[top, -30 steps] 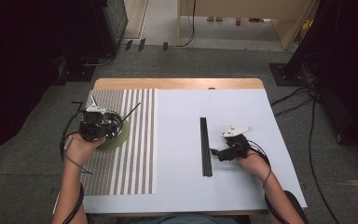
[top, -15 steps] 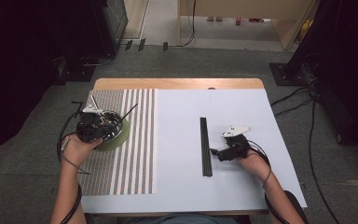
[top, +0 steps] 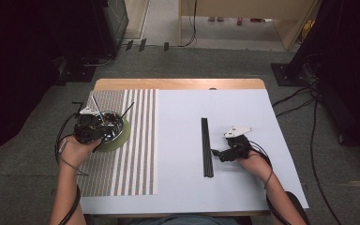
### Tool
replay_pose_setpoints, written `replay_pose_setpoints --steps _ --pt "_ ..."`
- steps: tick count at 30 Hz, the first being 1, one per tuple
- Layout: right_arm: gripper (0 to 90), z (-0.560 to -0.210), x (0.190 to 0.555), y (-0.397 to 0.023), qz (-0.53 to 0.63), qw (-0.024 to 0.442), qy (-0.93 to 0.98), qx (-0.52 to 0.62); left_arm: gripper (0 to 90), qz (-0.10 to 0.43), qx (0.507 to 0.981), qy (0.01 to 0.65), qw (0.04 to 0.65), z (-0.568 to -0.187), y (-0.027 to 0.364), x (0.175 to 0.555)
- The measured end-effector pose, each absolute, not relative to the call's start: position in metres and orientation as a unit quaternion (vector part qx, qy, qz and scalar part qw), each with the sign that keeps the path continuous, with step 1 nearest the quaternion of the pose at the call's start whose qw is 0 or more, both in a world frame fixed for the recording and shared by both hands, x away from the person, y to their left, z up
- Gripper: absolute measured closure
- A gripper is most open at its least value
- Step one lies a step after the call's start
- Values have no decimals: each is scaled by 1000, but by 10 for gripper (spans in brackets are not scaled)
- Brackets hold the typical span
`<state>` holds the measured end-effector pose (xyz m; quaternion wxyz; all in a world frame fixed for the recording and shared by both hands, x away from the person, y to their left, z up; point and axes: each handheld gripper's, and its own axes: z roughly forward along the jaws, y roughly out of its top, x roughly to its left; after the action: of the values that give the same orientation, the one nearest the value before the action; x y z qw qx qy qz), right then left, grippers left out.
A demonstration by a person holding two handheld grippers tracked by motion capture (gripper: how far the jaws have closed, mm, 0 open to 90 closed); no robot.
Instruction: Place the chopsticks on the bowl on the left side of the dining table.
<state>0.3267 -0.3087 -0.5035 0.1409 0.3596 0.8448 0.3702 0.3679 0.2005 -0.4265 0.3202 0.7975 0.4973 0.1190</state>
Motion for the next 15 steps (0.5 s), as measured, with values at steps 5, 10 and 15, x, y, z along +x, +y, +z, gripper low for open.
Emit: replay_pose_setpoints --steps 5,10,15 --pt "104 -504 327 -309 370 141 845 360 870 132 796 499 315 -426 207 367" --pt "104 -504 327 -309 370 140 845 359 867 150 794 500 312 -427 213 366" --pt "104 -504 327 -309 370 141 845 359 865 169 795 498 303 -427 215 366"
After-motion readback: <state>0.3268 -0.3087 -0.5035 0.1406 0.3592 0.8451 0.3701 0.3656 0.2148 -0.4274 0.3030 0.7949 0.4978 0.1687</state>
